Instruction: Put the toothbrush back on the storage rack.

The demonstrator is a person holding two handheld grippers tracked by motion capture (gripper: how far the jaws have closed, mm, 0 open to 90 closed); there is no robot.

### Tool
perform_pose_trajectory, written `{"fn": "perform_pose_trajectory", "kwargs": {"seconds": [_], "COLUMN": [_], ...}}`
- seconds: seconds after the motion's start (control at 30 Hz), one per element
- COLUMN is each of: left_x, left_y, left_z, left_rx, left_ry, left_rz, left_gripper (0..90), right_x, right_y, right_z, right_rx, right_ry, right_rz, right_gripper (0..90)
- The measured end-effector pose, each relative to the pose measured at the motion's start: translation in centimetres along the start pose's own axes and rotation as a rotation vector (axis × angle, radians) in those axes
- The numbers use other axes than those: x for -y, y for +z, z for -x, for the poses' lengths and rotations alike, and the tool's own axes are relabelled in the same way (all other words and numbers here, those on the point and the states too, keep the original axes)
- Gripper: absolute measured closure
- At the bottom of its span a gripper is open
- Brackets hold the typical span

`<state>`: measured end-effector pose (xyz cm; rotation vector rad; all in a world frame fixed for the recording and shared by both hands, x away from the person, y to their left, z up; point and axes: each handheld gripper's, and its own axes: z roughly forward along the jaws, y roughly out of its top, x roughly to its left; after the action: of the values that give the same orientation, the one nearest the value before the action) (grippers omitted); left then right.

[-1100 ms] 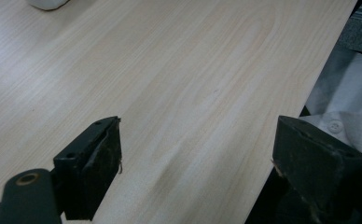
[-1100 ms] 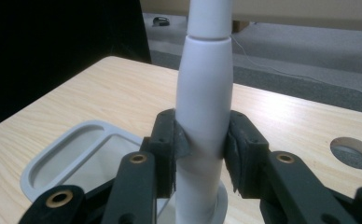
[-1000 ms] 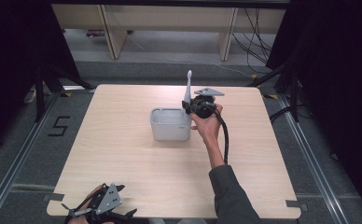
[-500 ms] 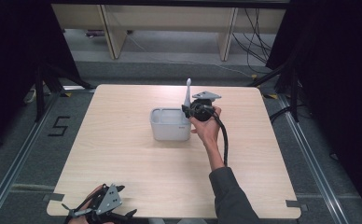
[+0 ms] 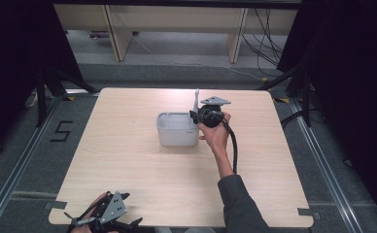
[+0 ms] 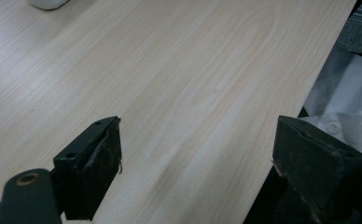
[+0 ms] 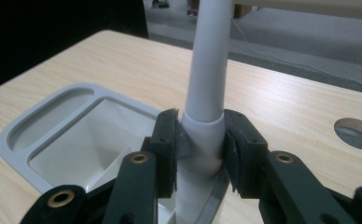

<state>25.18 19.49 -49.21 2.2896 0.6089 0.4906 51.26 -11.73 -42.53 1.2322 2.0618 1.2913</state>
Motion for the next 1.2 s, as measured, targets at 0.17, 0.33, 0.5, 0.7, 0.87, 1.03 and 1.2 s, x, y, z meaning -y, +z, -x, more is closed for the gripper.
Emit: {"fn": "perform_pose_trajectory", "kwargs": {"seconds": [0.17, 0.33, 0.5, 0.7, 0.87, 1.03, 1.2], "left_x": [0.1, 0.0, 0.0, 0.0, 0.0, 0.0, 0.0], "left_y": [0.1, 0.2, 0.1, 0.2, 0.1, 0.1, 0.2], "left_z": [0.1, 0.1, -0.1, 0.0, 0.0, -0.1, 0.1], "left_rx": [0.002, -0.001, 0.005, 0.000, 0.004, -0.008, -0.005], "left_ry": [-0.008, -0.001, 0.002, -0.002, 0.001, 0.015, -0.003], "left_rz": [0.003, -0.005, -0.009, -0.006, -0.009, -0.019, -0.006], "left_gripper": [15.2, 15.2, 15.2, 15.2, 15.2, 15.2, 15.2], "right_x": [-0.1, -0.1, -0.1, 0.0, 0.1, 0.3, 0.6], "right_y": [-0.2, -0.5, -0.9, -1.6, -2.0, -2.5, -2.9], "right_z": [0.1, 0.3, 0.5, 0.8, 1.0, 0.7, 0.3], "right_rx": [0.003, -0.001, 0.000, -0.028, -0.037, -0.044, -0.057], "right_ry": [-0.006, -0.002, 0.017, 0.020, 0.022, -0.009, -0.019], "right_rz": [0.015, 0.006, 0.017, 0.027, 0.028, 0.017, 0.026], "right_gripper": [62.6, 51.9, 41.8, 38.1, 37.5, 36.5, 35.9]}}
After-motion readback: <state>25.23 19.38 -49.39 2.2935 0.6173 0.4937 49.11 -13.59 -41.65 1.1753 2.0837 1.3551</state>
